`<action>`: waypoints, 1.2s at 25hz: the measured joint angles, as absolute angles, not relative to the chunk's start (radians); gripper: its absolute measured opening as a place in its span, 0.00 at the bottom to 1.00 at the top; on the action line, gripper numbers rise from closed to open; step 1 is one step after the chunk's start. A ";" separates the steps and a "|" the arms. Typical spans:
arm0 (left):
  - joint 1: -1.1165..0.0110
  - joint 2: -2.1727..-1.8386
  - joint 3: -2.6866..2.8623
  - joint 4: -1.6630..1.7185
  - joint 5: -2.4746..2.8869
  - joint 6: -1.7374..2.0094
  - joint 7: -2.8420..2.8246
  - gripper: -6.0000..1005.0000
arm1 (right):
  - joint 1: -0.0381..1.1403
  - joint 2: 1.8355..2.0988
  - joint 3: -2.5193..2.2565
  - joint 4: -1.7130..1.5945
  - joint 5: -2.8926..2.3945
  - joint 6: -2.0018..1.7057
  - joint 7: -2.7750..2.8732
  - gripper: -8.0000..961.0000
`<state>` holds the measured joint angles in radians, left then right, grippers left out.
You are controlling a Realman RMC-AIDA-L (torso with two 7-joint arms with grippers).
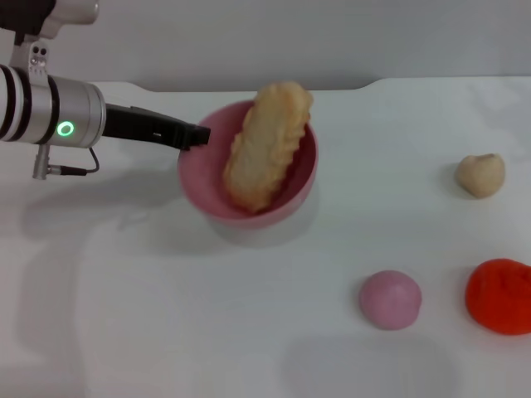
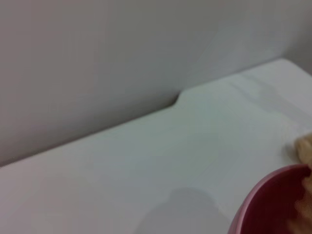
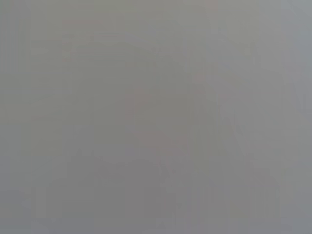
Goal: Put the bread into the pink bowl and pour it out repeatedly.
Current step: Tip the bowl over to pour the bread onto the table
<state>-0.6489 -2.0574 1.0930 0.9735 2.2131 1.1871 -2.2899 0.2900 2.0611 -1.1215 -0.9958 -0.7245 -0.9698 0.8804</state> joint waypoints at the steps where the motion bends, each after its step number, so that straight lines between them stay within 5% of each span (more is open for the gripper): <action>1: -0.646 -2.058 1.095 0.966 2.200 1.169 -2.292 0.05 | 0.293 2.057 -1.113 -0.986 -0.724 -0.978 0.880 0.64; 5: -0.627 -2.059 1.113 0.935 2.149 1.099 -2.288 0.05 | 0.332 2.049 -1.068 -0.942 -0.722 -0.986 0.875 0.64; 11: -0.593 -2.058 1.179 0.950 2.114 1.008 -2.276 0.05 | 0.450 2.076 -0.955 -0.802 -0.695 -0.987 0.742 0.64; 30: -0.585 -2.054 1.312 0.926 2.102 0.845 -2.228 0.05 | 0.715 2.072 -0.951 -0.437 -0.344 -1.018 0.409 0.64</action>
